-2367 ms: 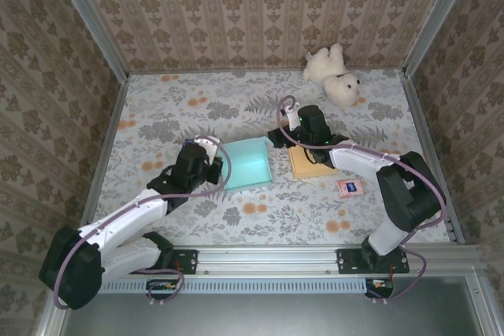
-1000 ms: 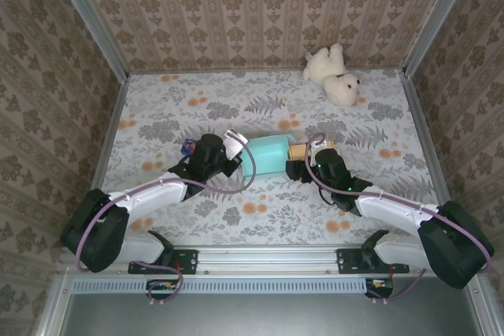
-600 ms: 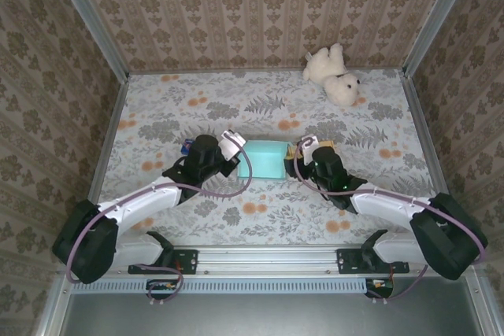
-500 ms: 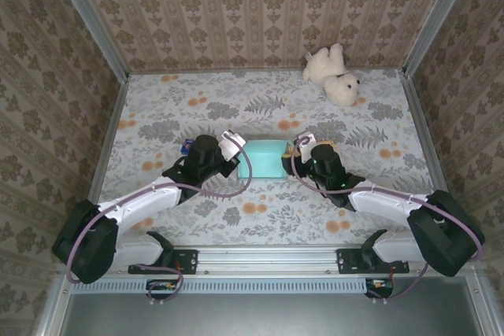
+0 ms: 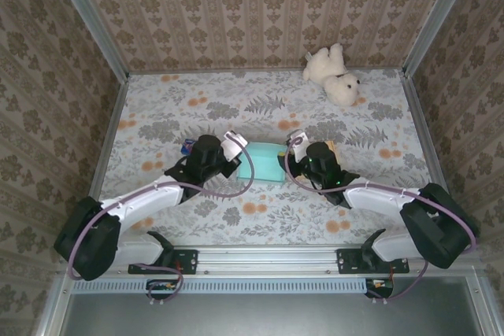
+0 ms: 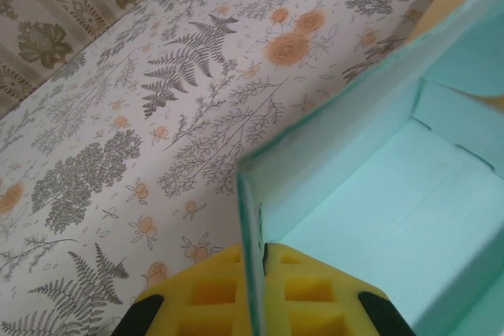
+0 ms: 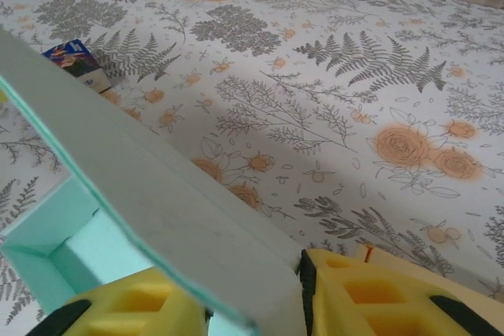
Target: Fold the paper box
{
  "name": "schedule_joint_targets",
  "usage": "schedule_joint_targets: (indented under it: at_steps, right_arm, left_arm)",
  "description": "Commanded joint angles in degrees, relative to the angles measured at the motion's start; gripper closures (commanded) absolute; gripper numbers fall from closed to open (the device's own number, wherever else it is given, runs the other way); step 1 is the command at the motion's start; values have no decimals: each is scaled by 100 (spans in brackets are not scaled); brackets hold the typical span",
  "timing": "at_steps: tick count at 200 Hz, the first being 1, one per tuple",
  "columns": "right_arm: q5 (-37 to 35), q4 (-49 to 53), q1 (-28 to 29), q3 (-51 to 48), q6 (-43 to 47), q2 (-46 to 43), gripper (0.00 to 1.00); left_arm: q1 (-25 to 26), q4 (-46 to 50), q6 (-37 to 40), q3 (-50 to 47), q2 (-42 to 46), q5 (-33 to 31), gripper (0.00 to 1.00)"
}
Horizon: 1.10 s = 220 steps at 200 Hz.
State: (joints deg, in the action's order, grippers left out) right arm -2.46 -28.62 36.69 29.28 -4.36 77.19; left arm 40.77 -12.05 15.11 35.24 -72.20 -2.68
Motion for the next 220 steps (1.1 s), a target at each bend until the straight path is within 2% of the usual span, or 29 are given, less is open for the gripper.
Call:
schedule_joint_targets:
  at_steps: [1, 21, 44, 74, 93, 119, 175, 220]
  right_arm:
    - [-223, -539, 464, 148, -565, 147, 64]
    - [-934, -618, 859, 160, -1183, 208, 62]
    - [-1097, -753, 1061, 51, -1591, 209, 61]
    - [-1257, -358, 1097, -79, -1644, -44, 60]
    - [-1318, -127, 1101, -165, -1533, -206, 60]
    - [-1303, -23, 1110, -221, -1469, -276, 61]
    - [-1443, -289, 1354, -283, -1603, 103, 61]
    - [-1857, -326, 1621, -150, -1594, 516, 61]
  left_arm:
    - [4, -121, 147, 329, -237, -100, 100]
    - [-1, -229, 197, 454, -498, -28, 100]
    - [-16, -388, 567, 468, -773, 189, 100]
    - [-249, -795, 834, 229, -983, 679, 100]
    - [-423, -1175, 566, 40, -1029, 1031, 100]
    - [-413, -1409, 254, -74, -1102, 1251, 100]
    - [-306, -1488, -881, -75, -1002, 1059, 100]
    - [-70, -1315, -1576, -84, -867, 697, 100]
